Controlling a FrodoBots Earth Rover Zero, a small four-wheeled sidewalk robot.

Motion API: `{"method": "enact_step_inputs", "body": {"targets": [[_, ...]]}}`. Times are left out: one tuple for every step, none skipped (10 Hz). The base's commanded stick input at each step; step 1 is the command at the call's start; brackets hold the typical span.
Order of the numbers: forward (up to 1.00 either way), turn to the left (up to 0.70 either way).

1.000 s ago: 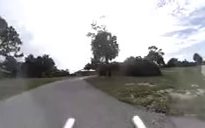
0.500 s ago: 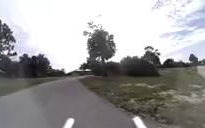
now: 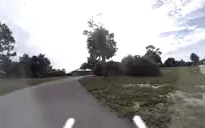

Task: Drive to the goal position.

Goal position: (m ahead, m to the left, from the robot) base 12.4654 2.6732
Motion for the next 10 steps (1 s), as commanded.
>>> {"method": "enact_step_inputs", "body": {"targets": [[0.59, 0.59], [0.59, 0.59], [0.59, 0.59], [0.60, 0.60], [0.59, 0.59], [0.59, 0.59], [0.60, 0.60], [0.60, 0.60], [0.61, 0.49], [0.66, 0.15]]}}
